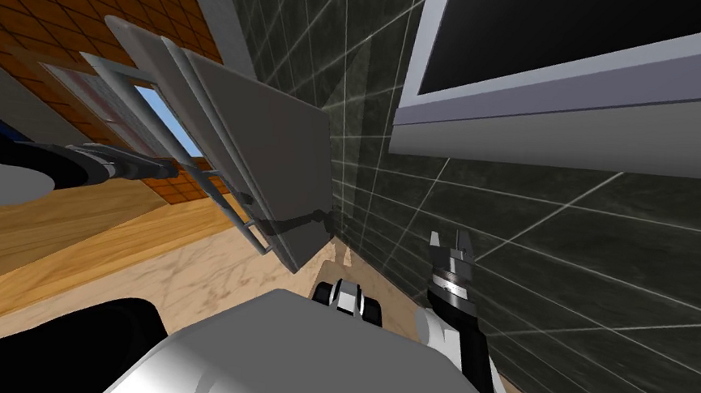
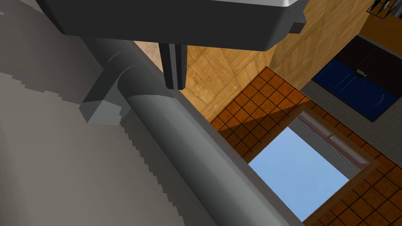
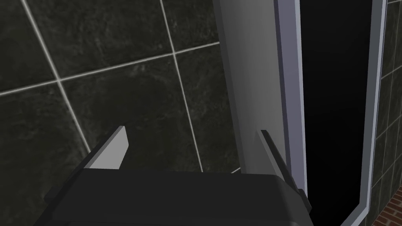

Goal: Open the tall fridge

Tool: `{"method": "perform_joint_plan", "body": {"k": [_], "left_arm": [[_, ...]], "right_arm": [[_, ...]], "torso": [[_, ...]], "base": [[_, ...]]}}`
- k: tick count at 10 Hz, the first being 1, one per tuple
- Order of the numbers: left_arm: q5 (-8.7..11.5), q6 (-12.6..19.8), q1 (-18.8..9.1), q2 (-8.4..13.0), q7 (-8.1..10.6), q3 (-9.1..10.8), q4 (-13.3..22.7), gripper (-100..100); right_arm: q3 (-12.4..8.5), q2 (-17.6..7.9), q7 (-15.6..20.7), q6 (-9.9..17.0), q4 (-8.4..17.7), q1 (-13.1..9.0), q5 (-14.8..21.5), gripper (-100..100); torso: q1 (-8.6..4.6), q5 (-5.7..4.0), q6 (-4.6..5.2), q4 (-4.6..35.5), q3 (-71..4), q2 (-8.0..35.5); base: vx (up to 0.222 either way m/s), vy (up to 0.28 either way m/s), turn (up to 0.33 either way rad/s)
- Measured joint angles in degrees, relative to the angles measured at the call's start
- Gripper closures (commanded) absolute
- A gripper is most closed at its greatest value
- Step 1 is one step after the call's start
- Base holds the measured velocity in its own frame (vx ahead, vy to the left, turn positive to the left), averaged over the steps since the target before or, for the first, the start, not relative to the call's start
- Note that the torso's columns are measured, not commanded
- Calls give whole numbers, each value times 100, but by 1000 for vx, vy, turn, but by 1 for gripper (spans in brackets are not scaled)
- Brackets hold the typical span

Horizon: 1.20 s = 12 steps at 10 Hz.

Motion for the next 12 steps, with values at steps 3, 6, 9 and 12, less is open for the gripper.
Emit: {"method": "perform_joint_plan", "body": {"k": [3, 6, 9, 12], "left_arm": [[37, -100, 83, 98, 130, -10, -313, 100], [294, -236, 259, 225, 141, 64, -617, 100], [415, -410, 362, 415, 239, 19, -875, 100], [734, -536, 561, 493, 182, 128, -1215, 100]], "right_arm": [[-1, -1, 0, 0, 0, 0, 0, 0], [-1, -1, 0, 0, 0, 0, 0, 0], [0, 0, 0, 0, 0, -1, 0, 0], [-1, -1, 0, 0, 0, 0, 0, 0]], "torso": [[-23, -12, -8, -4, -11, -14], [-29, -15, -9, -3, -11, -14], [-64, -25, -8, -1, -6, -5], [-2, -4, -8, -5, -13, -17]], "base": [[-182, 245, 10], [-194, 286, 8], [-210, 218, 6], [-181, 270, 2]]}}
